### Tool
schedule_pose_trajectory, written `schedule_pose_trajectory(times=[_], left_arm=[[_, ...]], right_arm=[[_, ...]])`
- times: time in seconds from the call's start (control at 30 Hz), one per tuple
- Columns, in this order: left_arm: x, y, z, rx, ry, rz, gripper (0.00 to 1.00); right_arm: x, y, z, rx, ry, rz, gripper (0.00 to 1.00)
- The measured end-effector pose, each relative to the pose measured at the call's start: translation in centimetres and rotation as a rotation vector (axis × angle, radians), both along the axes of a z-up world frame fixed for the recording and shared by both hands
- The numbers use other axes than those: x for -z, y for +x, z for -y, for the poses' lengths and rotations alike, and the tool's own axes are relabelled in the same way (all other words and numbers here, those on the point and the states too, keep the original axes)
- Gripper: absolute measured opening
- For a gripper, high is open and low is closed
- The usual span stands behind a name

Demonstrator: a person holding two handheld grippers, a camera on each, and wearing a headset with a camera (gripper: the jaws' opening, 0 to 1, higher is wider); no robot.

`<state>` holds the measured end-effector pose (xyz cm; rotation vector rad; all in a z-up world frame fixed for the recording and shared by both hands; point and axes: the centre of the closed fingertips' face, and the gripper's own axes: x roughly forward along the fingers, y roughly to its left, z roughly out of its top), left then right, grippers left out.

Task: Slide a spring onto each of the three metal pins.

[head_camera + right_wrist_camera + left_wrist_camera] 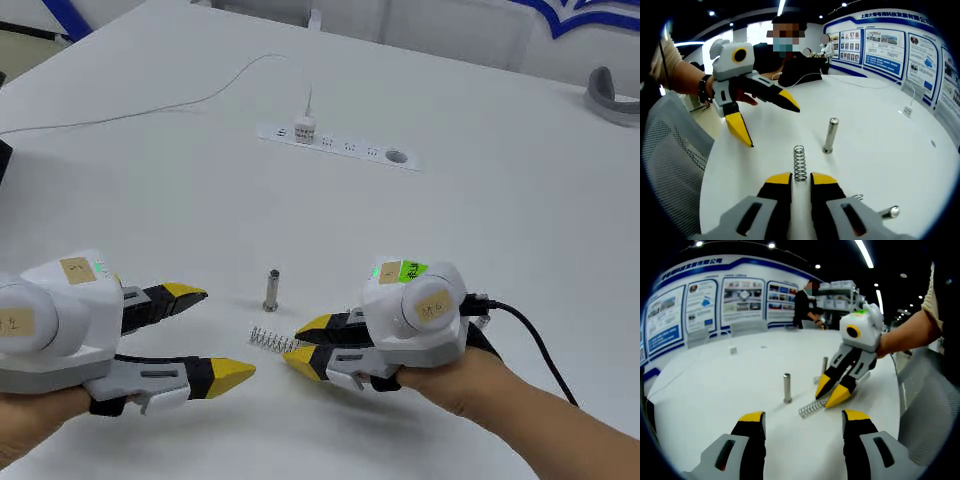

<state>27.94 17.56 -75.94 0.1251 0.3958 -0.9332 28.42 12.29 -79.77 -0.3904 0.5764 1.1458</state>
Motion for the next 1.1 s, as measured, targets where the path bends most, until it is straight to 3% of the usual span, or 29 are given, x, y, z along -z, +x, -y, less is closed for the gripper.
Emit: schedule_pose_trajectory(times=[0.43,1.1], left_arm=[[0.2,0.2,-0.4,-0.012,-0.002,-0.005,0.62],[-0.3,0.0,0.0,-0.001,-0.004,0.004,0.61]], right_arm=[[0.4,0.1,0.0,-0.011,-0.007,0.002,0.12],[-2.2,0.3,0.3,0.003,0.000,0.055,0.12]])
